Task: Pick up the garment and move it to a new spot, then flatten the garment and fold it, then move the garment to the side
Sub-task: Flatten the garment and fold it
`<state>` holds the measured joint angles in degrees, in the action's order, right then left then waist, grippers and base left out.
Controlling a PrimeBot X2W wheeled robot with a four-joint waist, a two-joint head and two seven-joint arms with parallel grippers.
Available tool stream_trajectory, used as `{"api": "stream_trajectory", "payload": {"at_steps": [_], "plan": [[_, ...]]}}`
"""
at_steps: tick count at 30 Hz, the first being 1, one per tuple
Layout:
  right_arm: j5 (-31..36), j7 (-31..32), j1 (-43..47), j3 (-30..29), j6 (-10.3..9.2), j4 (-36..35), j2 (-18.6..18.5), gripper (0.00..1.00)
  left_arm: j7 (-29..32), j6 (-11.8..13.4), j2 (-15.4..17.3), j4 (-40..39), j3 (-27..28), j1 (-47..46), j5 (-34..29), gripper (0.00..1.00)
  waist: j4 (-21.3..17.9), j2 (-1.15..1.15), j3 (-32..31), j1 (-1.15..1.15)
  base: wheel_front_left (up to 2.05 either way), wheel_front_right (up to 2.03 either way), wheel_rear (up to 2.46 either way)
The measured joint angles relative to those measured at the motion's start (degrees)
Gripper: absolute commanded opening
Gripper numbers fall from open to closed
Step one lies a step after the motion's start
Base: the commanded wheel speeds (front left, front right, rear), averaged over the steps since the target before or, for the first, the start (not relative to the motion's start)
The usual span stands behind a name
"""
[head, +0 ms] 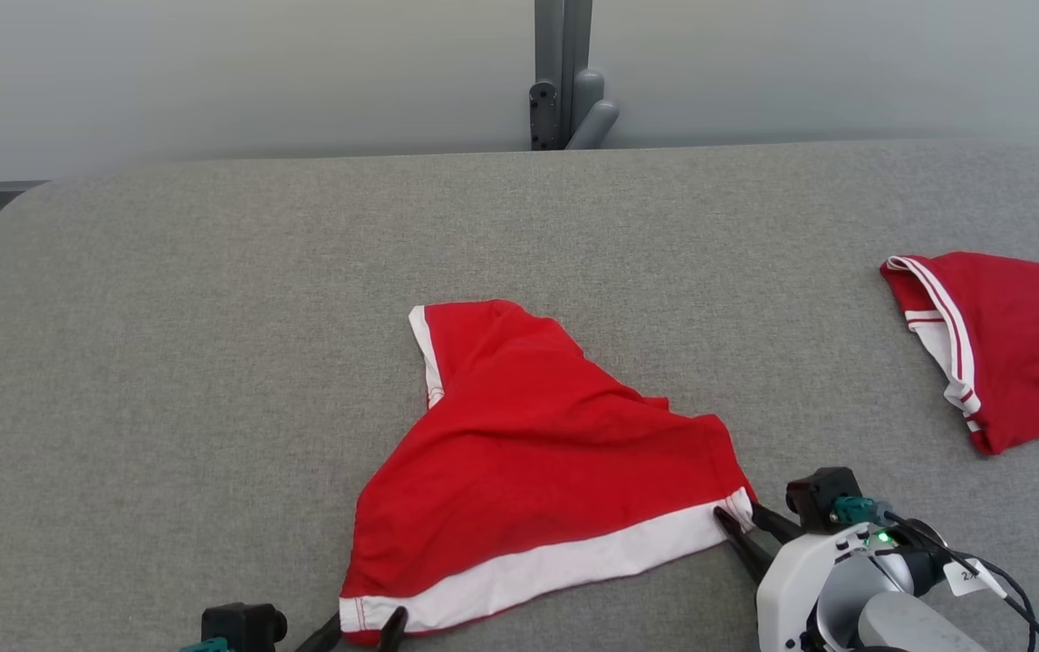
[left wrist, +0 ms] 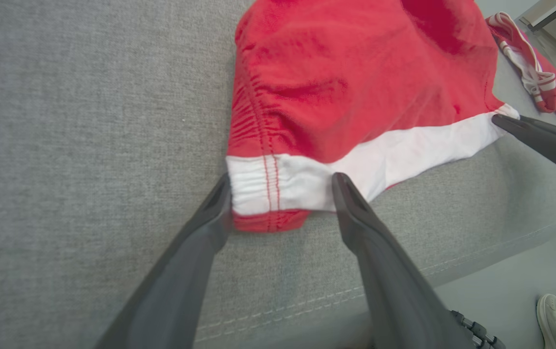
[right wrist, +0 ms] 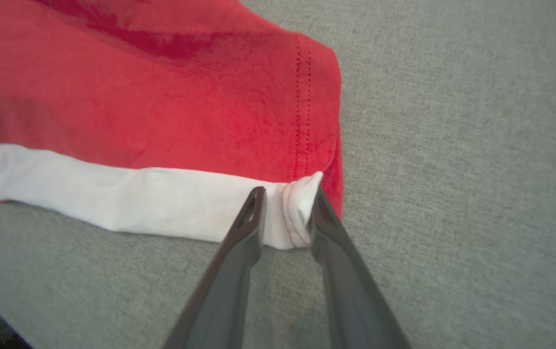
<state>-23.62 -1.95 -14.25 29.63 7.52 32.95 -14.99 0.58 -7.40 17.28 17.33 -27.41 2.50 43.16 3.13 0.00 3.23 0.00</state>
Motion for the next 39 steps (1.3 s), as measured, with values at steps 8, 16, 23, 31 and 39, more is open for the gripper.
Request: {"api": "stream_trajectory", "payload": {"at_steps": [8,16,23,31,39], "plan": [[-1.48,-1.02,-0.23,0.92,0.0,1.21,-0.23,0.0,-1.87,0.0,0.26,-0.58,-3.3,-1.04,1.91,0.0,0.16,0.0,-0.34,0.0,0.0,0.0,0.0],[-11.57,0.75,-0.16,-2.76,0.0,-11.26,-5.72,0.0,-1.46,0.0,4.28,-12.43,-4.39,-3.05,6.91,0.0,-0.1,0.0,0.26,0.0,0.0,0.0,0.0],[-20.8,9.93,-15.54,-17.44,-0.01,-28.48,-11.92,0.0,12.21,0.07,14.26,-28.09,0.98,-29.36,9.15,0.0,-0.38,0.0,7.32,0.0,0.0,0.0,0.0],[-10.8,9.56,-45.21,-24.09,-0.02,-15.8,-2.71,0.0,14.55,0.05,8.35,-7.66,-0.82,-62.72,-0.02,0.0,-0.31,0.0,16.83,0.02,0.0,0.0,0.0],[2.66,-5.13,-70.38,-31.17,0.0,2.05,9.47,0.0,-8.94,0.78,4.67,13.92,-1.38,-84.94,-15.49,0.0,-1.63,0.0,26.25,0.02,0.0,0.0,0.0]]}}
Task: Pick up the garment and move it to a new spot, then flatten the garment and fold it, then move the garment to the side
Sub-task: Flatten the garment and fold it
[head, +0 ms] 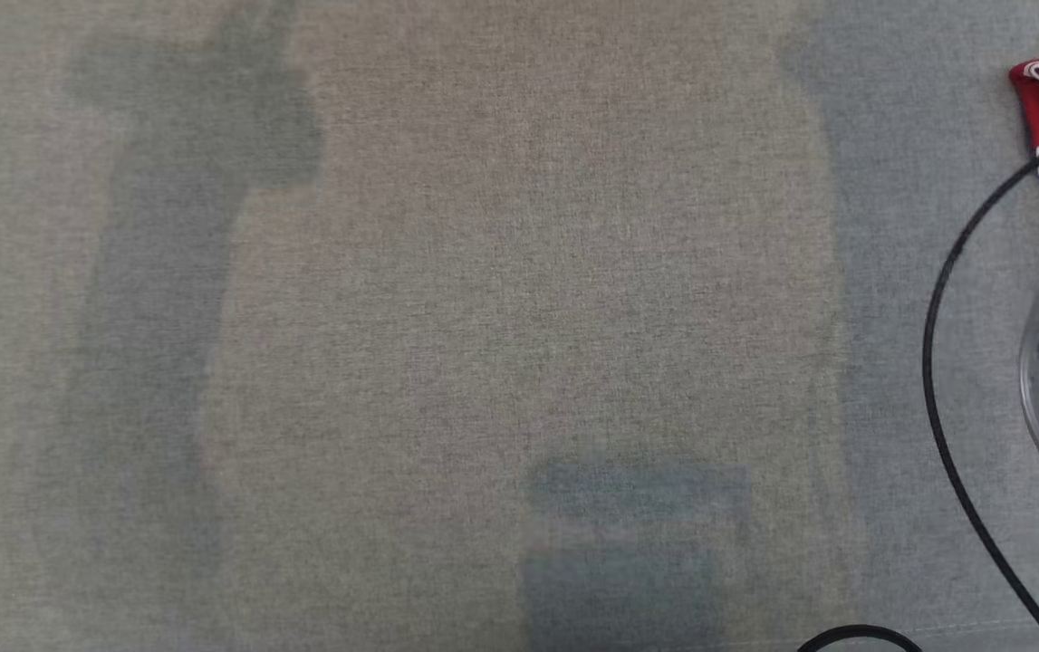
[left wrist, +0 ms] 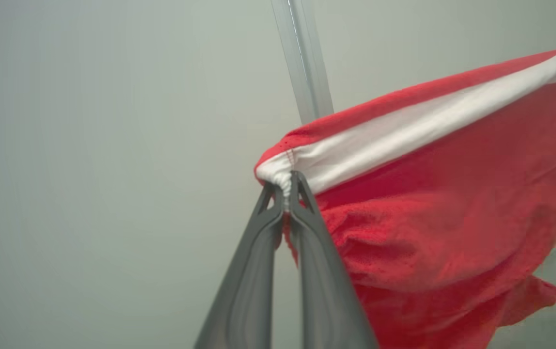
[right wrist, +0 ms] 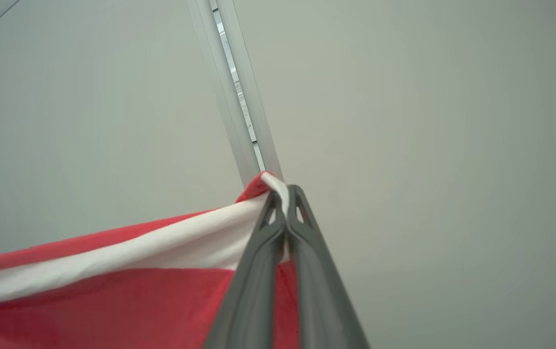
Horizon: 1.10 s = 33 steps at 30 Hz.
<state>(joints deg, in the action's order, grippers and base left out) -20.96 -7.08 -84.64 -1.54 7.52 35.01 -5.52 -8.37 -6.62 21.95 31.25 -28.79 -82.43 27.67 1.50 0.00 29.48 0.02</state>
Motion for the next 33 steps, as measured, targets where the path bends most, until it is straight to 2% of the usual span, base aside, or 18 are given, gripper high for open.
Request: {"api": "stream_trajectory", "payload": {"at_steps": [2,5,7,9,12,16,20,21,24,28,33], "plan": [[0.42,-2.5,-1.48,0.6,0.0,2.99,1.1,0.0,-3.74,-0.26,-0.23,3.85,-0.9,-1.43,-1.08,0.0,-0.71,0.0,2.01,0.0,0.0,0.0,0.0],[0.43,-5.12,-0.02,3.28,0.0,7.04,1.58,0.0,-6.05,-0.52,-1.07,8.2,-2.29,-0.66,-1.31,0.0,-1.93,0.0,4.66,0.0,0.0,0.0,0.0],[0.18,-6.26,3.67,6.15,0.0,8.38,1.65,0.0,-6.42,-0.73,-1.63,9.43,-2.8,2.25,-0.55,0.0,-2.91,0.0,5.9,0.0,0.0,0.0,0.0],[-1.75,-7.01,7.97,8.96,0.0,8.08,1.52,0.0,-6.45,-0.73,-1.66,7.26,-2.64,5.93,1.0,0.0,-3.94,0.0,6.77,0.0,0.0,0.0,0.0],[-5.7,-7.66,15.43,14.06,0.0,3.96,0.07,0.0,-6.61,-0.8,-0.83,0.46,-3.12,11.81,2.14,0.0,-4.97,0.0,7.93,-0.01,0.0,0.0,0.0],[-11.1,-7.73,31.28,18.78,0.0,-4.93,-4.89,0.0,-6.61,-0.86,1.78,-7.71,-2.68,25.67,4.78,0.0,-5.59,0.0,7.31,-0.01,0.0,0.0,0.0],[-14.29,-7.95,46.79,16.41,0.0,-16.3,-9.99,0.0,-6.68,-0.87,4.0,-14.37,-3.12,38.19,4.97,0.0,-5.51,0.0,5.42,-0.02,0.0,0.0,0.0],[-14.29,-7.95,46.79,16.41,0.0,-16.3,-9.99,0.0,-6.68,-0.87,4.0,-14.37,-3.12,38.19,4.97,0.0,-5.51,0.0,5.42,-0.02,0.0,0.0,0.0],[-15.62,-7.98,60.7,14.81,0.02,-21.39,-11.49,0.0,-6.66,-0.7,4.23,-18.26,-2.23,50.55,4.89,0.0,-5.3,0.0,3.1,-0.03,0.0,0.0,0.0],[-17.31,-7.9,74.3,14.38,0.02,-26.28,-12.82,0.0,-6.67,1.97,4.1,-23.62,-0.98,65.31,4.27,0.0,-5.02,0.0,-1.36,-0.03,0.0,0.0,0.0],[-18.38,-5.79,88.61,12.98,0.03,-31.96,-14.24,0.0,-6.67,8.53,2.96,-30.41,-1.02,82.26,3.65,0.0,-4.34,0.0,-8.0,-0.03,0.0,0.0,0.0]]}}
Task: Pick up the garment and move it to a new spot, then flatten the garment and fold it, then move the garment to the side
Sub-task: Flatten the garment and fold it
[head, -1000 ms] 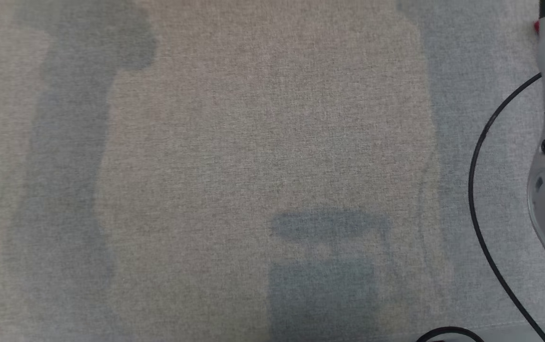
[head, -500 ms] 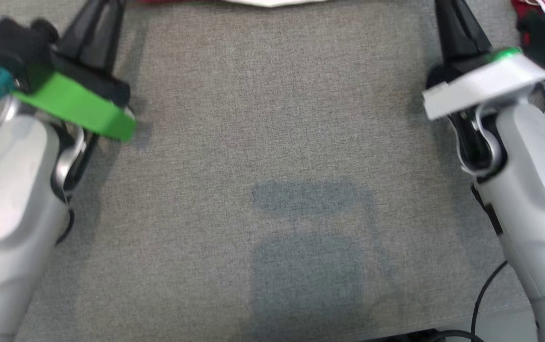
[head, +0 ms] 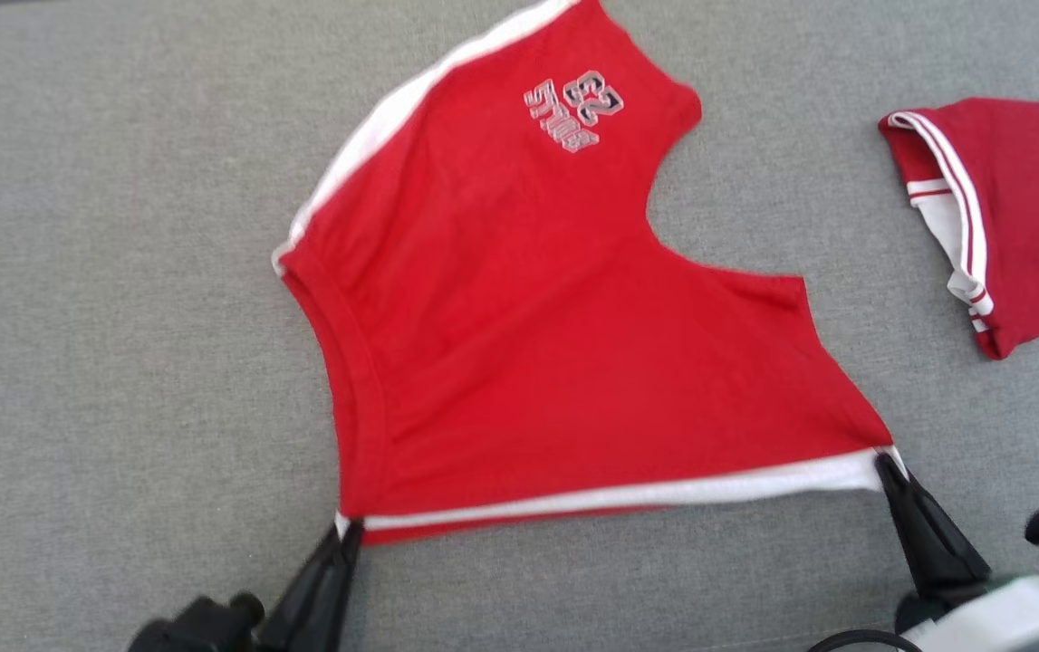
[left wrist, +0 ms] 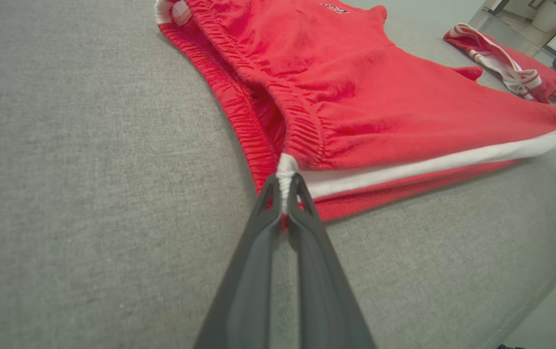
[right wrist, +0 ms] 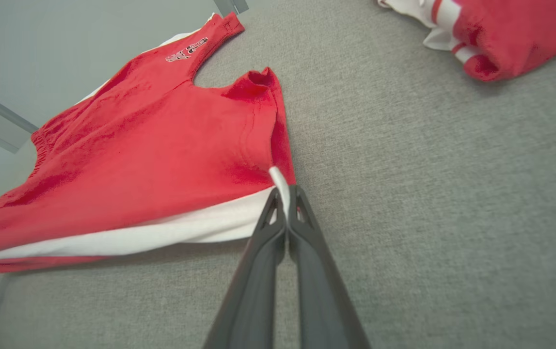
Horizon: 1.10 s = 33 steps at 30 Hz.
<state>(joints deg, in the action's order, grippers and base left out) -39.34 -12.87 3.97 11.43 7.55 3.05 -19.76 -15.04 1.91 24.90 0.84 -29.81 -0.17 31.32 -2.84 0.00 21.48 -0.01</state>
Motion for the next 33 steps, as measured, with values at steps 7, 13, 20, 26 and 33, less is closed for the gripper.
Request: {"api": "stream_trajectory", "payload": {"at_steps": [7,13,20,26,33], "plan": [[-2.89,4.58,13.23,-9.13,-0.01,-9.5,1.38,0.0,2.44,2.13,-3.7,-5.71,-2.09,7.86,4.22,0.0,2.85,0.0,-5.71,0.0,0.0,0.0,0.0],[-3.24,15.15,-5.26,-10.4,-0.03,-11.67,2.1,0.0,8.84,3.81,-7.91,-6.16,0.37,-4.04,7.97,0.0,6.78,0.0,-5.33,0.0,0.0,0.0,0.0],[-2.38,22.37,-31.27,-8.25,-0.05,1.98,0.1,0.0,16.18,5.8,-14.72,5.33,-0.16,-25.52,6.95,0.0,10.06,0.0,0.62,0.0,0.0,0.0,0.0],[-1.88,22.34,-42.4,-4.47,-0.08,17.34,-0.9,0.0,16.77,4.58,-19.67,19.13,-2.92,-34.24,6.58,0.0,15.16,0.0,3.86,0.01,0.0,0.0,0.0],[-2.93,19.79,-50.92,0.25,-0.08,26.5,-2.07,0.0,13.27,4.14,-21.36,24.85,-4.05,-37.63,7.35,0.0,19.52,0.0,4.52,0.01,0.0,0.0,0.0]]}}
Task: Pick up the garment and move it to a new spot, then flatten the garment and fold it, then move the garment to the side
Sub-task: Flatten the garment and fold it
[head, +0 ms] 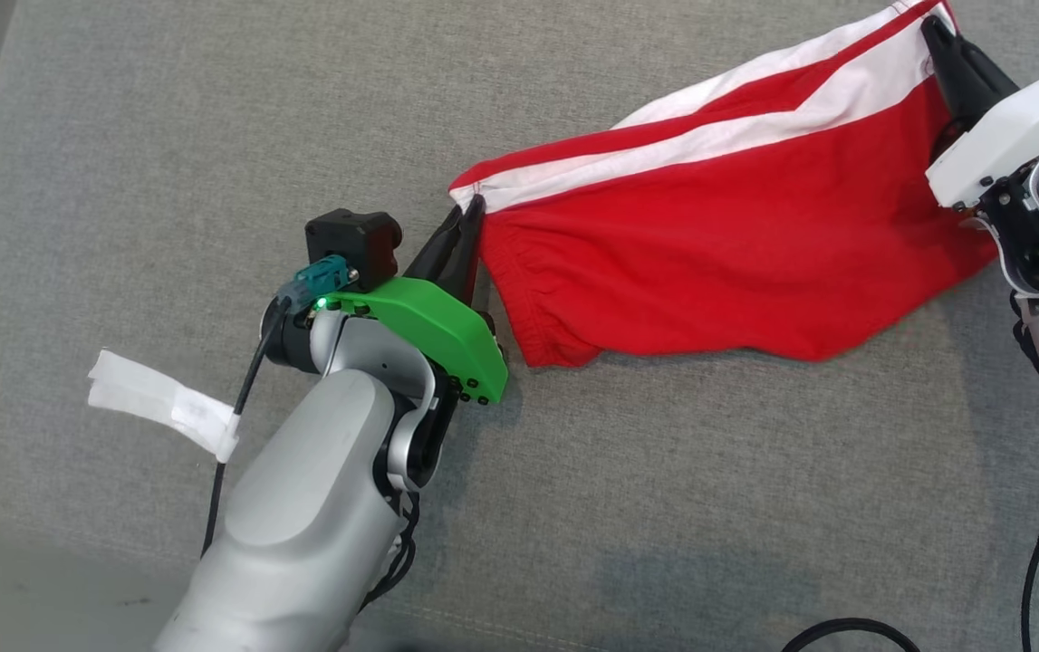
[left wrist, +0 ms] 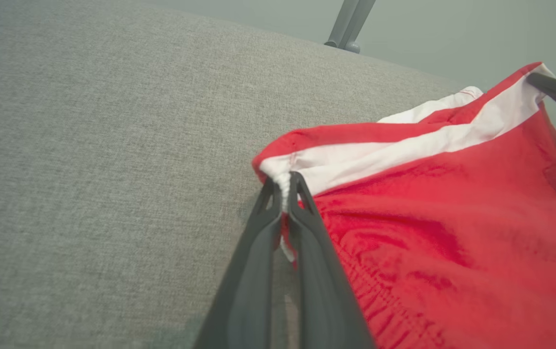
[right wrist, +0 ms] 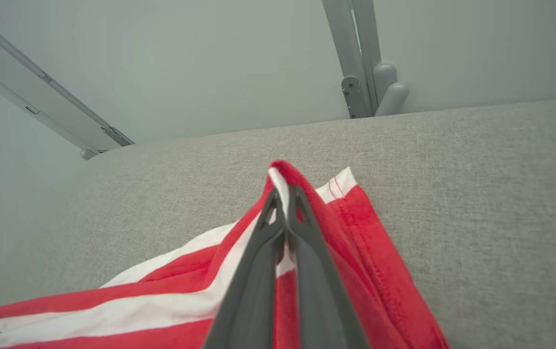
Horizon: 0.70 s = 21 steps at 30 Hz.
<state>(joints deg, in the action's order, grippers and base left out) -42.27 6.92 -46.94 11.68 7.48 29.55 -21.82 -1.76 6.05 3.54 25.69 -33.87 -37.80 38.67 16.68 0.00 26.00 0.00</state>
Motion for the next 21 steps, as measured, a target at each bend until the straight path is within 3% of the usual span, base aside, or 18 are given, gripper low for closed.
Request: {"api": "stream_trajectory", "payload": {"at_steps": [9,16,17,18,19,21], "plan": [[0.45,-2.63,-7.19,2.33,0.0,10.96,-2.53,0.0,-3.46,0.0,-0.6,4.49,-3.41,-3.98,2.16,0.0,1.31,0.0,-0.64,0.0,0.0,0.0,0.0],[3.85,-1.9,-10.79,6.72,0.0,16.22,-2.09,0.0,-3.72,0.49,-0.65,7.83,-6.67,-7.08,5.2,0.0,0.76,0.0,0.54,0.0,0.0,0.0,0.0],[4.35,-2.09,-11.46,7.4,0.0,16.53,-1.8,0.2,-3.88,0.49,-0.65,8.27,-6.87,-7.5,5.6,0.0,0.6,0.0,0.75,0.0,0.0,0.0,0.0],[4.89,-2.7,-12.07,8.02,0.0,16.67,-1.53,1.0,-3.96,0.49,-0.65,8.61,-7.09,-7.88,5.87,0.0,0.43,0.0,0.97,0.0,0.0,0.0,0.0],[5.13,-2.93,-12.62,8.34,0.0,17.03,-1.23,1.0,-4.14,0.51,-0.67,9.11,-7.31,-8.23,6.24,0.04,0.24,0.0,1.15,0.0,0.0,0.0,0.0],[5.95,-1.9,-13.01,10.91,0.0,17.16,-1.16,1.0,-4.32,0.46,-0.66,10.04,-7.83,-8.58,7.25,0.46,-0.18,0.0,1.25,0.0,0.0,0.0,0.0]]}}
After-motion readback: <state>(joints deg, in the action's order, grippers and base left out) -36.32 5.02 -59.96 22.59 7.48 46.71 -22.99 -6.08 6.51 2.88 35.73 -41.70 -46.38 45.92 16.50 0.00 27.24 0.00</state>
